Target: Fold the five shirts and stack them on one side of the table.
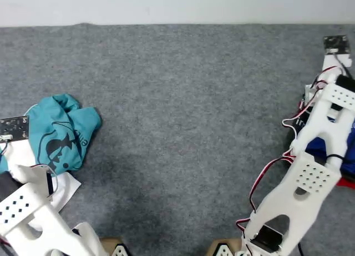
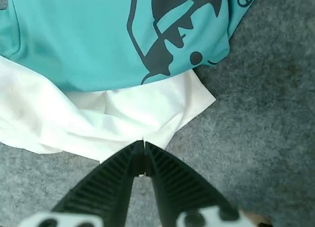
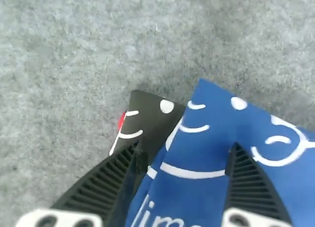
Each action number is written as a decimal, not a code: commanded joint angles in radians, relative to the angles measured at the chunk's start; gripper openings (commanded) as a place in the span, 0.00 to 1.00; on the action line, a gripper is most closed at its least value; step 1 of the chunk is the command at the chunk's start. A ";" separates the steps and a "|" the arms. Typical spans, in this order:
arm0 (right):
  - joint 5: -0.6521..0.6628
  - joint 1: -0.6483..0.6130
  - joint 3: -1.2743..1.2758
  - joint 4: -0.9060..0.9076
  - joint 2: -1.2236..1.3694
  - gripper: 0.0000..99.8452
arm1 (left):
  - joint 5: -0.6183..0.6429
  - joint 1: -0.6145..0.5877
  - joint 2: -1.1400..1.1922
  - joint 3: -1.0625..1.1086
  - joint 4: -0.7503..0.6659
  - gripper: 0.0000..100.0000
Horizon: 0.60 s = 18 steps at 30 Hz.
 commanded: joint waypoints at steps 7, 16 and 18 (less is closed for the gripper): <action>0.029 0.019 -0.049 -0.016 0.056 0.22 | -0.008 0.005 -0.015 -0.002 -0.014 0.01; 0.029 0.036 -0.051 -0.007 -0.022 0.02 | -0.008 0.005 -0.015 -0.002 -0.012 0.01; 0.029 0.047 -0.051 -0.005 -0.048 0.01 | -0.008 0.005 -0.015 -0.002 -0.012 0.01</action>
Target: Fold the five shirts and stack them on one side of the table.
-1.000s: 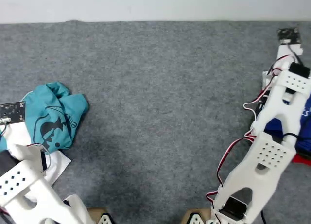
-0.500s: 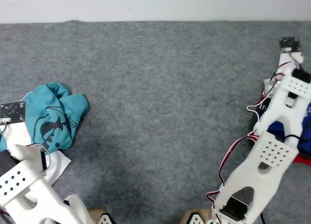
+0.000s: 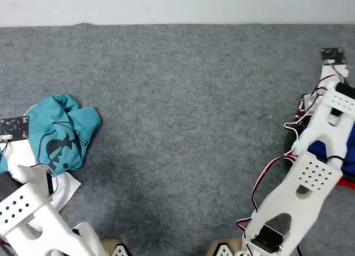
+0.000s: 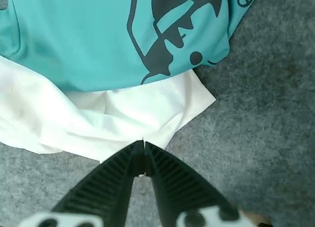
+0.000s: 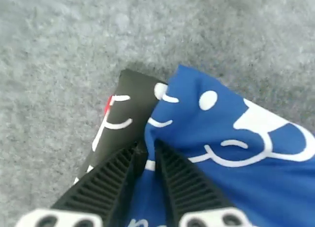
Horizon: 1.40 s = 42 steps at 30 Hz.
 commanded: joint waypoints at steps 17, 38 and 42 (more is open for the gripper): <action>0.051 -0.073 -0.051 0.200 -0.165 0.01 | -0.008 0.005 -0.011 -0.002 -0.020 0.01; 0.049 0.010 -0.051 0.050 -0.232 0.27 | -0.008 0.005 -0.009 -0.001 -0.020 0.01; 0.051 0.044 -0.051 0.059 -0.282 0.10 | -0.008 0.005 -0.009 -0.001 -0.020 0.01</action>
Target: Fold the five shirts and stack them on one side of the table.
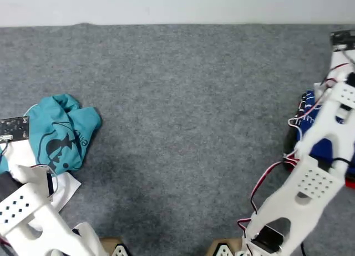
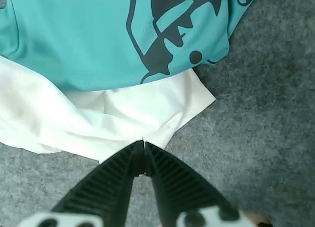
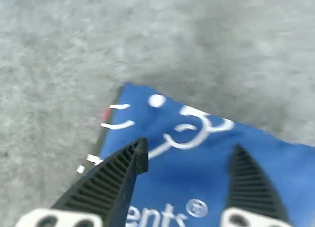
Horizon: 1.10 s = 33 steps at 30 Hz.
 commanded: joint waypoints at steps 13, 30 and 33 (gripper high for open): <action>0.063 0.163 -0.049 -0.107 -0.082 0.02 | -0.008 0.005 -0.012 0.001 -0.034 0.01; 0.164 0.282 -0.052 -0.300 0.022 0.02 | -0.008 0.005 -0.009 0.001 -0.034 0.01; 0.164 0.226 -0.052 -0.237 -0.050 0.02 | -0.008 0.005 -0.009 0.001 -0.034 0.01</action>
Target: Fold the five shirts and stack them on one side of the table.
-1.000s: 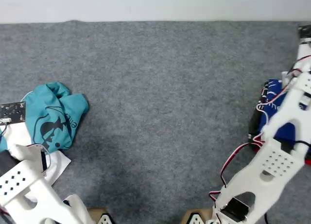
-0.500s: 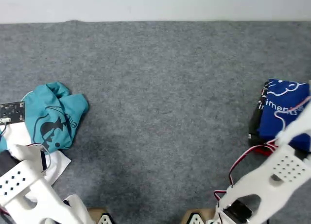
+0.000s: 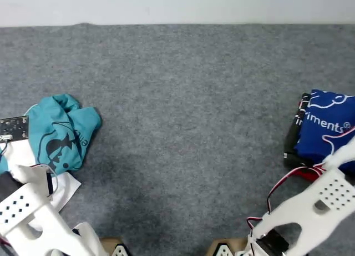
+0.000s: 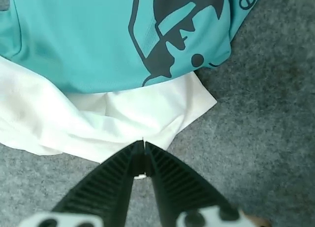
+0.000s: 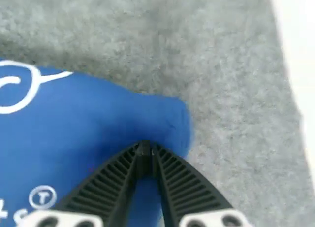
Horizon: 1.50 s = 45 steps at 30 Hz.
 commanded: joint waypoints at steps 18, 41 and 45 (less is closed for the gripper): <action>-0.089 -0.326 -0.023 -0.196 0.177 0.02 | -0.012 0.005 -0.014 -0.005 -0.014 0.01; -0.089 -0.194 -0.023 0.558 -0.220 0.03 | -0.008 0.005 -0.015 -0.005 -0.011 0.01; -0.087 -0.120 -0.023 0.651 -0.251 0.03 | -0.008 0.005 -0.015 -0.005 -0.011 0.01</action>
